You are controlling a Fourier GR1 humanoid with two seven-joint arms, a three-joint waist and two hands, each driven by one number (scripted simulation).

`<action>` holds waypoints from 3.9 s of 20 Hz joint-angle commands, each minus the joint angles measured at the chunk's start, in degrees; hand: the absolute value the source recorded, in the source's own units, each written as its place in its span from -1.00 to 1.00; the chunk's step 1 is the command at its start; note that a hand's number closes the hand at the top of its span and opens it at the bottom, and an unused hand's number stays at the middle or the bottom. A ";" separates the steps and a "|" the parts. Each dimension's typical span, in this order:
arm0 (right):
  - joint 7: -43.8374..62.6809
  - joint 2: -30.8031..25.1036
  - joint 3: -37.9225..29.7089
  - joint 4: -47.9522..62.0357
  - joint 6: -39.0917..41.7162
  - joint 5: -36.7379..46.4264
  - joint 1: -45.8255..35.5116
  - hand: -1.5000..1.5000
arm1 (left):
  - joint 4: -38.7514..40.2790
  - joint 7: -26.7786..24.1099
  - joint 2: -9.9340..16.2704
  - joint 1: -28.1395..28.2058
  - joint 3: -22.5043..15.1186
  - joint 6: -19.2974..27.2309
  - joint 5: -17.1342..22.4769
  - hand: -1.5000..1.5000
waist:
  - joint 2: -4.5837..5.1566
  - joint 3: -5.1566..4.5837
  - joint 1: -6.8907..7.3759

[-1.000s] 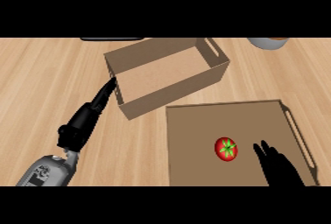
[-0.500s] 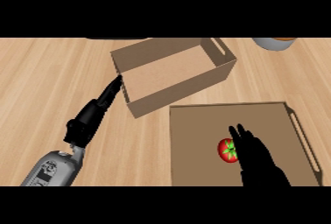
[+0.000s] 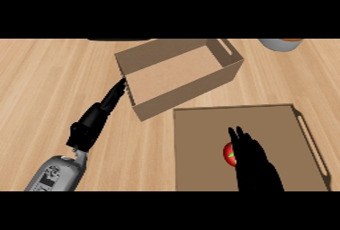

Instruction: Pick the tomato from the tray and place it in the cardboard box

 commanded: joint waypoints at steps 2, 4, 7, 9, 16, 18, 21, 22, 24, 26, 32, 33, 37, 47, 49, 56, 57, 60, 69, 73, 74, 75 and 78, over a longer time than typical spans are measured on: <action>-3.04 1.84 -3.64 5.34 -0.84 1.86 -1.52 -1.00 | -5.50 4.82 -1.93 1.51 0.50 -0.04 -2.46 0.00 | -0.06 0.01 0.12; -3.36 3.56 -2.58 5.63 -1.86 4.03 -0.50 -1.00 | -5.24 2.98 -2.07 2.66 2.01 -2.31 -2.22 0.00 | -0.05 0.01 0.05; -7.59 1.55 -7.91 7.15 0.33 1.00 -0.73 -1.00 | -3.09 0.92 -2.81 3.31 3.73 -3.38 -3.46 0.00 | -0.02 0.00 0.03; -5.46 3.09 -5.15 6.31 1.98 3.44 0.32 -1.00 | -0.51 2.62 -4.45 -0.14 4.33 -3.51 -4.91 0.00 | -0.01 0.00 -0.09; -7.29 6.92 -5.21 11.56 1.16 4.00 1.15 -1.00 | -2.19 0.16 -5.68 3.17 5.42 -6.41 -6.09 0.00 | -0.02 0.00 0.02; -9.61 4.16 -8.80 11.75 3.30 1.44 1.09 -1.00 | -1.32 -0.27 -5.23 2.06 6.65 -6.11 -7.00 0.00 | 0.00 0.00 0.01; -11.40 7.75 -7.93 19.37 -2.38 4.26 -0.01 -1.00 | -6.79 6.41 -5.68 1.70 7.10 -7.66 -5.15 0.00 | -0.03 0.02 0.14; -9.24 5.69 -8.76 11.55 4.45 3.31 1.06 -1.00 | -4.14 3.46 -7.60 2.15 6.46 -6.60 -7.96 0.00 | -0.04 0.00 -0.06; -8.52 6.87 -7.13 12.03 4.13 4.77 1.85 -1.00 | -4.81 6.18 -8.31 0.62 7.12 -6.61 -7.96 0.00 | -0.04 0.00 -0.05; -11.18 5.73 -9.24 12.65 3.22 3.84 2.74 -1.00 | -7.54 5.94 -7.74 3.45 8.05 -7.50 -7.85 0.00 | -0.05 0.01 0.00; -12.68 8.74 -8.66 22.71 -1.87 8.49 0.84 -1.00 | -2.82 0.87 -8.03 4.08 9.46 -9.75 -8.62 0.00 | 0.00 0.00 0.05; -13.00 6.17 -8.77 19.05 -0.71 7.91 4.09 -1.00 | -3.05 0.60 -7.05 2.94 10.93 -10.53 -7.91 0.00 | -0.03 0.00 -0.07; -17.11 7.01 -11.64 25.44 -3.26 7.40 1.00 -1.00 | 0.36 0.49 -9.66 1.68 9.72 -9.54 -10.08 0.00 | 0.01 0.01 -0.05; -19.89 5.03 -12.49 25.57 -2.14 10.63 -1.95 1.00 | -1.82 -0.62 -10.46 4.16 9.97 -9.80 -11.10 0.00 | -0.01 0.00 0.09; -24.82 4.81 -9.27 27.35 -3.15 11.07 -4.22 1.00 | 2.57 0.72 -11.08 -1.73 11.56 -8.91 -11.12 0.00 | 0.13 0.01 0.01; -47.87 2.01 2.42 26.61 2.56 7.95 -17.64 1.00 | -1.00 0.74 -10.90 1.15 9.15 -10.75 -10.79 0.00 | 0.35 0.08 2.82; -47.13 5.01 3.21 27.17 2.68 8.70 -19.96 1.00 | -1.10 2.07 -11.57 -0.21 8.81 -9.79 -11.65 0.00 | 0.24 0.06 2.04; -49.66 5.45 -0.64 28.43 -1.04 10.34 -25.36 1.00 | 0.07 1.13 -10.28 -0.09 10.73 -11.43 -9.99 0.00 | 0.16 0.01 0.90; -50.36 0.91 -3.84 1.02 8.98 4.60 -17.17 1.00 | -1.54 -0.35 -9.82 4.05 11.12 -11.29 -11.14 0.00 | -0.21 -0.01 -0.46; -46.29 5.38 -8.95 -8.99 17.32 -3.08 -21.03 1.00 | -2.44 1.97 -10.61 2.01 11.91 -10.68 -10.38 0.00 | -0.24 -0.03 -0.53; -45.59 6.01 -12.01 -9.30 17.35 -4.36 -21.62 1.00 | -2.66 -0.58 -10.44 4.87 10.91 -10.80 -11.37 0.00 | -0.18 -0.02 -0.26; -44.35 5.68 -9.37 -13.47 16.34 -2.87 -17.03 1.00 | -3.04 3.22 -9.90 1.45 12.47 -11.90 -9.60 0.00 | -0.21 0.00 -0.57; -37.05 11.75 -12.23 -14.08 21.09 -5.00 -22.45 1.00 | -1.37 1.38 -10.21 2.04 11.79 -11.82 -10.90 0.00 | -0.13 -0.03 -0.30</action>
